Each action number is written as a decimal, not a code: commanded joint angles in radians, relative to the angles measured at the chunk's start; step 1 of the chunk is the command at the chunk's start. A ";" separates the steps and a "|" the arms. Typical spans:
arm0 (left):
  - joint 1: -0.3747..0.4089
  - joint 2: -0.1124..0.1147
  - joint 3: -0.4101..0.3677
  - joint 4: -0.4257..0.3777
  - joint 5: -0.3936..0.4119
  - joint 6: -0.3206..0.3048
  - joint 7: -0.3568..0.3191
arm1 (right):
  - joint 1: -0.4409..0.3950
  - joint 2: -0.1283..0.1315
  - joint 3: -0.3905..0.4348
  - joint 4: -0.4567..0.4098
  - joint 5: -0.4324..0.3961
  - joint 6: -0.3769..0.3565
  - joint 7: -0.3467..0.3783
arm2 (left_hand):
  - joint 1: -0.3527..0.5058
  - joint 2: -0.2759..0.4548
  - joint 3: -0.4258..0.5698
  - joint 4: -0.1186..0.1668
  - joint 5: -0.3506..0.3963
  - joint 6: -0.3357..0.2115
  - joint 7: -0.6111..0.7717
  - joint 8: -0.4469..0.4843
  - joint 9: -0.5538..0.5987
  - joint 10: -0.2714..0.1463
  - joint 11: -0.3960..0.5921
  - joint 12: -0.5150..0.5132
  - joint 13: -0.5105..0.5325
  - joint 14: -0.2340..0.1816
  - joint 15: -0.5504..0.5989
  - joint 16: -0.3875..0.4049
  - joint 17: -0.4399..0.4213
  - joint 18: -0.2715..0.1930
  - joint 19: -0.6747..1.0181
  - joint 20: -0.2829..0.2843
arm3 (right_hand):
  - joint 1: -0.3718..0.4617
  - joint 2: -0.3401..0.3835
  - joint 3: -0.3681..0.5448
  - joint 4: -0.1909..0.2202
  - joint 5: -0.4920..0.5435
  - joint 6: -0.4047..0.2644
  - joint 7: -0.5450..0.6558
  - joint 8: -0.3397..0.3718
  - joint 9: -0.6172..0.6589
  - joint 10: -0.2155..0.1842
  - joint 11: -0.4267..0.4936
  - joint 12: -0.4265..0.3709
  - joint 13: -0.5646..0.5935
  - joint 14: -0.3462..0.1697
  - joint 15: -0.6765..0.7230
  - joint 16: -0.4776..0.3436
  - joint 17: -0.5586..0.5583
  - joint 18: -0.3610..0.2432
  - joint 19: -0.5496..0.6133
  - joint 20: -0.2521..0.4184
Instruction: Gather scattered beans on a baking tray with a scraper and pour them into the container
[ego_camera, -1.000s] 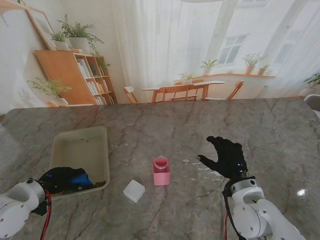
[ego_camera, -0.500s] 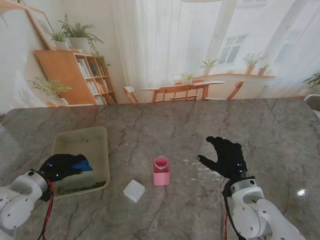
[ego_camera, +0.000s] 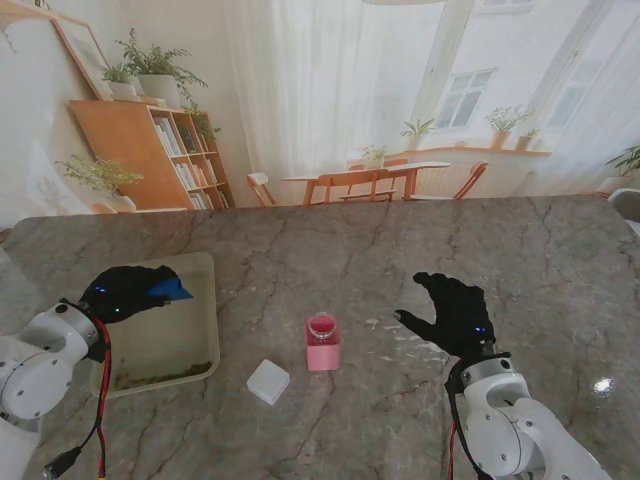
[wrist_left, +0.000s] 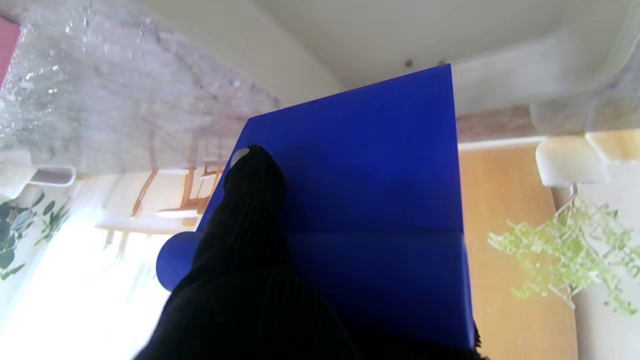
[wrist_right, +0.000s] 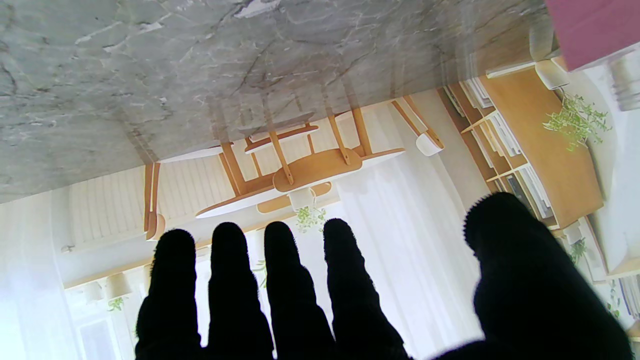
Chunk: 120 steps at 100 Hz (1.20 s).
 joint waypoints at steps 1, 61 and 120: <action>-0.005 -0.003 -0.009 -0.034 -0.008 -0.006 0.001 | -0.004 -0.002 0.002 -0.004 0.001 0.002 0.011 | 0.081 0.093 0.069 0.058 -0.025 0.010 0.023 0.011 -0.012 -0.013 0.014 -0.003 -0.002 -0.024 0.020 -0.003 0.011 -0.050 0.003 0.006 | 0.006 0.030 -0.015 0.030 -0.004 -0.008 0.000 0.009 0.000 -0.012 0.006 0.017 0.013 -0.003 0.006 0.009 -0.004 0.014 0.011 -0.006; 0.068 -0.027 -0.041 -0.196 -0.081 0.139 0.021 | -0.018 -0.005 0.015 -0.011 0.004 0.006 -0.004 | 0.081 0.073 0.106 0.056 0.030 0.118 -0.020 0.001 0.048 0.077 0.175 -0.075 0.182 -0.069 0.248 0.095 0.268 -0.156 0.283 0.023 | 0.005 0.031 -0.015 0.030 -0.003 -0.011 0.000 0.009 0.001 -0.013 0.006 0.017 0.014 -0.004 0.006 0.009 -0.003 0.015 0.012 -0.006; 0.133 -0.043 -0.107 -0.153 -0.147 0.344 0.037 | -0.022 -0.006 0.019 -0.015 0.004 0.007 -0.003 | 0.081 0.053 0.146 0.050 0.041 0.141 -0.031 0.007 0.051 0.096 0.184 -0.077 0.235 -0.144 0.290 0.083 0.344 -0.233 0.316 -0.034 | 0.005 0.031 -0.015 0.030 -0.003 -0.009 0.000 0.009 0.001 -0.012 0.006 0.017 0.014 -0.004 0.006 0.009 -0.003 0.014 0.011 -0.006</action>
